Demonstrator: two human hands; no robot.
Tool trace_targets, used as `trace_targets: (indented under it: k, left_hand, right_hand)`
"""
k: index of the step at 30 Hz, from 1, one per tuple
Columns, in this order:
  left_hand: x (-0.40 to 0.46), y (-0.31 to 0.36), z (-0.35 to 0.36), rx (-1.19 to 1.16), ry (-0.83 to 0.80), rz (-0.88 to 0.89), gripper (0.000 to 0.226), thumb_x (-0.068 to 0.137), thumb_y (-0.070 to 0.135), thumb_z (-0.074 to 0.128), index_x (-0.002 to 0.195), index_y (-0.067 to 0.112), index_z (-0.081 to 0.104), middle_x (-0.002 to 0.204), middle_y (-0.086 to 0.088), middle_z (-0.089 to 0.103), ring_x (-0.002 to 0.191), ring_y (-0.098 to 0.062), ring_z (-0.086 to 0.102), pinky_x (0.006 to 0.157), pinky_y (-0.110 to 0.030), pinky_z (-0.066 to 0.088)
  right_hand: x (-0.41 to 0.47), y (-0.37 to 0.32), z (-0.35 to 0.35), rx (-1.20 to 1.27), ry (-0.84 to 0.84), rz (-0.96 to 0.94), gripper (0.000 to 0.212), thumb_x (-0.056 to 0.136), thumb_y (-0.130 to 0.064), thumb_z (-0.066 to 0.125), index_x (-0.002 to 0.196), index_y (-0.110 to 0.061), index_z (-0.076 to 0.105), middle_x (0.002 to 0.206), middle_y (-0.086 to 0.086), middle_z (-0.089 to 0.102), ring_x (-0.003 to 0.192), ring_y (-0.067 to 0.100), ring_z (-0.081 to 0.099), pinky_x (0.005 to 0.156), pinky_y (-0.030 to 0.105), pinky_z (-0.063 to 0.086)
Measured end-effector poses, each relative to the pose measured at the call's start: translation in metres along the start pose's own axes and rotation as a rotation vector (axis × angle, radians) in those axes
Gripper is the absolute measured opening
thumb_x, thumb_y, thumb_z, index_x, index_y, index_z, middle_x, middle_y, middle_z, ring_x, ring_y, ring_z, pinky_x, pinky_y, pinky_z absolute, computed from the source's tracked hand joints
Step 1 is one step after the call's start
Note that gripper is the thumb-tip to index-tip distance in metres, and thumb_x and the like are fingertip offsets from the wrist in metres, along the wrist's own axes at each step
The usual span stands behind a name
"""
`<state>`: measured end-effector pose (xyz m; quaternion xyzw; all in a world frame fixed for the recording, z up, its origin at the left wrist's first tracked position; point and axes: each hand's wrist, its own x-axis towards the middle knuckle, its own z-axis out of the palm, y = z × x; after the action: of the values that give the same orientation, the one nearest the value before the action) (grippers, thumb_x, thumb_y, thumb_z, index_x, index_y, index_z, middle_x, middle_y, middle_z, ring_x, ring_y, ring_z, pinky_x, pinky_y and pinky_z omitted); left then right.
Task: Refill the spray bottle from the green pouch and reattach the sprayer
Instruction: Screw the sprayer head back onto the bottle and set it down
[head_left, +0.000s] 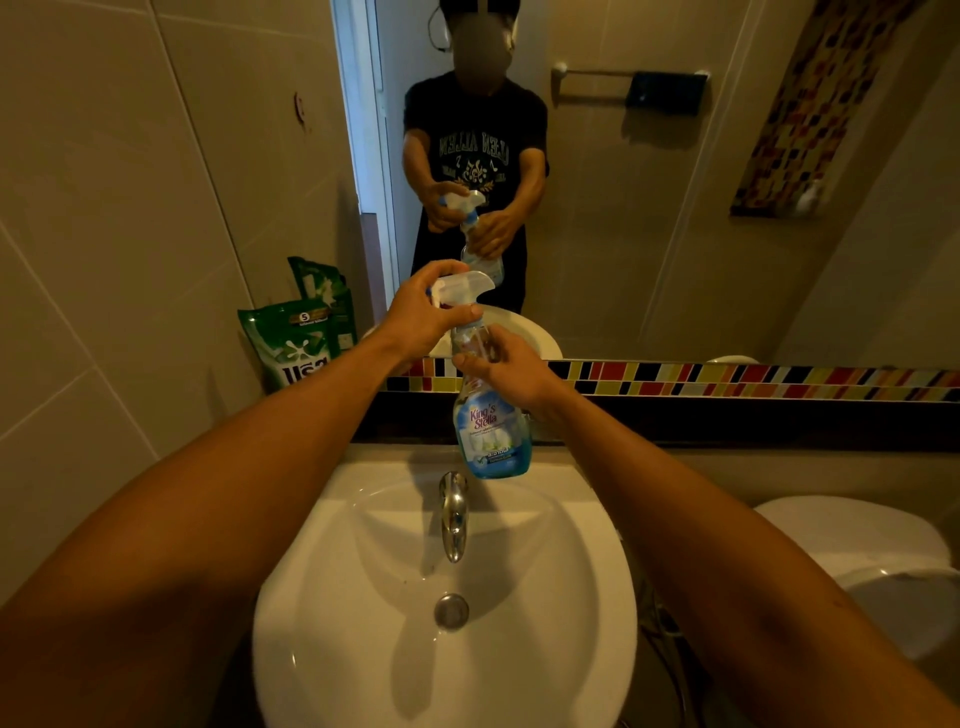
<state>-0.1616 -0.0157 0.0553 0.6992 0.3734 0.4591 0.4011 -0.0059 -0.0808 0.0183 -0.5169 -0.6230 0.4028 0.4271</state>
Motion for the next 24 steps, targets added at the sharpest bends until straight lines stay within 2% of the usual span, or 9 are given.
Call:
trace_targets:
  k: [4, 8, 13, 17, 20, 24]
  left_hand:
    - [0.001, 0.001, -0.001, -0.019, -0.034, 0.002, 0.057, 0.082, 0.013, 0.079, 0.133, 0.024, 0.055, 0.123, 0.000, 0.057, 0.109, -0.021, 0.060, 0.076, -0.025, 0.056]
    - [0.001, 0.002, -0.001, -0.031, -0.072, -0.025, 0.056, 0.086, 0.008, 0.075, 0.136, 0.024, 0.054, 0.126, -0.004, 0.056, 0.106, -0.021, 0.060, 0.064, -0.018, 0.055]
    - [0.002, -0.001, -0.002, -0.064, -0.093, -0.073, 0.055, 0.088, 0.005, 0.070, 0.137, 0.024, 0.053, 0.127, -0.006, 0.056, 0.112, -0.025, 0.060, 0.061, -0.014, 0.053]
    - [-0.002, 0.001, 0.006, -0.061, -0.018, -0.023, 0.057, 0.083, 0.017, 0.079, 0.134, 0.019, 0.053, 0.118, 0.003, 0.057, 0.101, -0.013, 0.059, 0.063, -0.013, 0.054]
    - [-0.001, 0.002, 0.009, -0.060, 0.056, 0.014, 0.055, 0.082, 0.013, 0.080, 0.131, 0.014, 0.055, 0.112, 0.007, 0.056, 0.098, -0.012, 0.059, 0.064, -0.012, 0.054]
    - [0.002, 0.002, 0.006, -0.079, 0.026, 0.005, 0.054, 0.082, 0.009, 0.079, 0.130, 0.015, 0.057, 0.112, 0.004, 0.058, 0.098, -0.014, 0.061, 0.062, -0.012, 0.053]
  right_hand:
    - [0.003, 0.001, -0.001, -0.010, 0.013, -0.002, 0.034, 0.097, -0.025, 0.070, 0.126, -0.012, 0.059, 0.106, 0.001, 0.071, 0.095, 0.015, 0.070, 0.082, 0.028, 0.054]
    - [0.002, 0.002, -0.003, 0.006, 0.010, 0.003, 0.035, 0.097, -0.024, 0.069, 0.128, -0.013, 0.058, 0.109, 0.002, 0.071, 0.097, 0.017, 0.071, 0.087, 0.033, 0.057]
    - [-0.001, 0.004, -0.006, 0.022, 0.002, -0.001, 0.032, 0.098, -0.021, 0.068, 0.128, -0.014, 0.057, 0.105, -0.002, 0.070, 0.093, 0.012, 0.070, 0.081, 0.027, 0.055]
    - [0.000, 0.002, -0.003, 0.001, -0.005, -0.004, 0.030, 0.099, -0.023, 0.068, 0.126, -0.016, 0.056, 0.105, -0.005, 0.069, 0.095, 0.010, 0.068, 0.083, 0.027, 0.055]
    - [0.002, 0.000, 0.000, -0.015, 0.006, -0.016, 0.034, 0.098, -0.026, 0.068, 0.129, -0.014, 0.057, 0.104, -0.007, 0.069, 0.094, 0.008, 0.067, 0.078, 0.023, 0.053]
    - [0.004, -0.001, -0.002, 0.009, 0.013, -0.018, 0.030, 0.098, -0.024, 0.068, 0.125, -0.014, 0.058, 0.103, -0.004, 0.070, 0.091, 0.010, 0.069, 0.078, 0.024, 0.053]
